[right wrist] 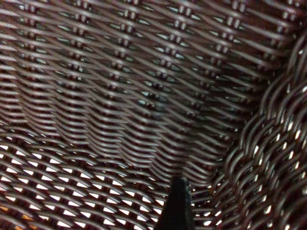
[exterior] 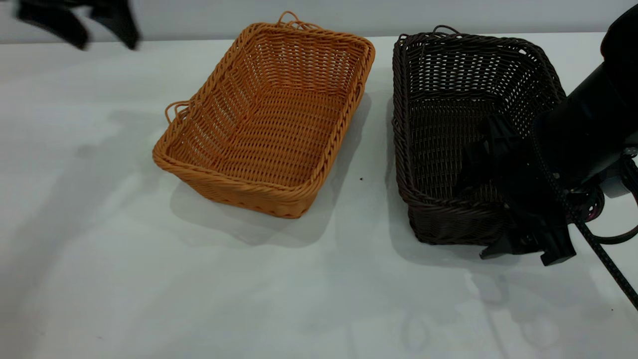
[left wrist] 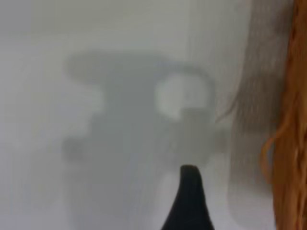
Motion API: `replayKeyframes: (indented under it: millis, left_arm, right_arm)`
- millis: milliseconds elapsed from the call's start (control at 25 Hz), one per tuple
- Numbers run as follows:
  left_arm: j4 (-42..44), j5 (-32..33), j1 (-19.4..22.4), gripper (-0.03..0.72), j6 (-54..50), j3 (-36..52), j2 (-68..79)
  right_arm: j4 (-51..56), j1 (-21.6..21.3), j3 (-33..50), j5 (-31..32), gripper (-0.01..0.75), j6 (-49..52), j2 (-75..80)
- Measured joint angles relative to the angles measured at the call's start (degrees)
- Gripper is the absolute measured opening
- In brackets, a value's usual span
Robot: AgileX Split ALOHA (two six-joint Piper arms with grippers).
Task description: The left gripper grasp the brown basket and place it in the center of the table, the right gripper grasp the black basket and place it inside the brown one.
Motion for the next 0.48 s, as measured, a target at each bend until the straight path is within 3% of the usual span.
replayKeyframes:
  millis: [240,480]
  left_arm:
    - [-0.18,5.13,-4.87,0.540,0.26,-13.57,12.08]
    - [-0.18,4.51,-7.93,0.540,0.26,-18.72,20.09]
  right_arm:
    - [0.05,0.00,0.00,-0.35,0.594,0.05,0.05]
    - [0.05,0.00,0.00,-0.71,0.594,-0.08,0.05]
